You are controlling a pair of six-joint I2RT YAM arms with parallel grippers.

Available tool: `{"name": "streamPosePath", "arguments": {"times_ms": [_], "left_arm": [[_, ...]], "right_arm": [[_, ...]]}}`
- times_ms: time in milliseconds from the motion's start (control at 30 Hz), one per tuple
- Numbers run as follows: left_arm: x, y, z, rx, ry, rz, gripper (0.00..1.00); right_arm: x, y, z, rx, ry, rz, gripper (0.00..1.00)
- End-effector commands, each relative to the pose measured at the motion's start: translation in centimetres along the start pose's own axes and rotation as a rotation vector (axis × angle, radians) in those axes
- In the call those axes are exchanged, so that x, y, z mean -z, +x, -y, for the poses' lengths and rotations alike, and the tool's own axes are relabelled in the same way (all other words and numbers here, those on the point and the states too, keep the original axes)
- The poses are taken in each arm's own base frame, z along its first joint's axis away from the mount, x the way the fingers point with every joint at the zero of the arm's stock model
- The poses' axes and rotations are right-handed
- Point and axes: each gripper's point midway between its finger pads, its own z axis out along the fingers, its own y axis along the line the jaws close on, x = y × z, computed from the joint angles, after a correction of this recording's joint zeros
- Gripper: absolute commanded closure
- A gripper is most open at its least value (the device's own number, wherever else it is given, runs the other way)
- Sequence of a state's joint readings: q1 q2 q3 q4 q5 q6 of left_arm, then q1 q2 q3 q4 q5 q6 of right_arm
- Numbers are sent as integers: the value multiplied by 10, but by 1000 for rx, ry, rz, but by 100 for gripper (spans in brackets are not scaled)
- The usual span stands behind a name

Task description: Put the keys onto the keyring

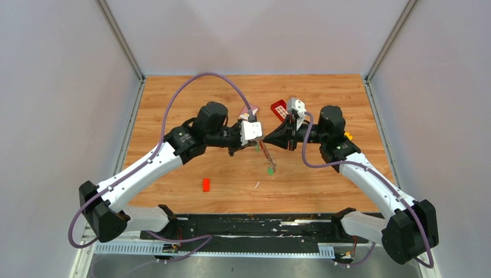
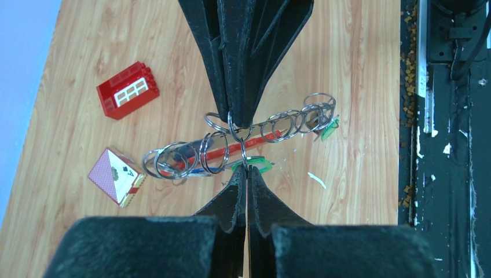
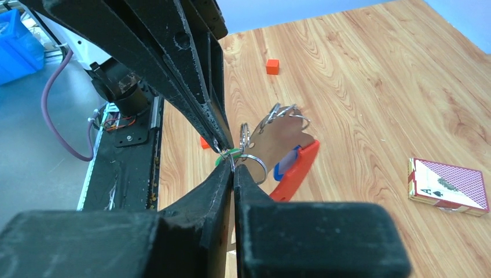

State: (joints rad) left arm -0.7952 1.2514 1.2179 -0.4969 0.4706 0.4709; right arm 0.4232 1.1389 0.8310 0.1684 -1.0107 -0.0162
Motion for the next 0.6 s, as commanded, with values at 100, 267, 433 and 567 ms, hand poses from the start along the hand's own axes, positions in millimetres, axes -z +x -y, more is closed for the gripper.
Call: {"name": "streamPosePath", "arguments": {"times_ms": [100,267,433,567], "left_arm": [[-6,21,2,104,-31,-57,100],[-9,27,-2,167,-51,-90,100],[-11,24,2,202,-36,-77,100],[-7,14,6,203,-11,-38,100]], "right_arm": [[-4,11,14,13,32,-20,78],[-1,22,17,2,46,-82,52],[5,38,5,-14,19,-122,34],[8,52,-3,-1,-15,-133,28]]}}
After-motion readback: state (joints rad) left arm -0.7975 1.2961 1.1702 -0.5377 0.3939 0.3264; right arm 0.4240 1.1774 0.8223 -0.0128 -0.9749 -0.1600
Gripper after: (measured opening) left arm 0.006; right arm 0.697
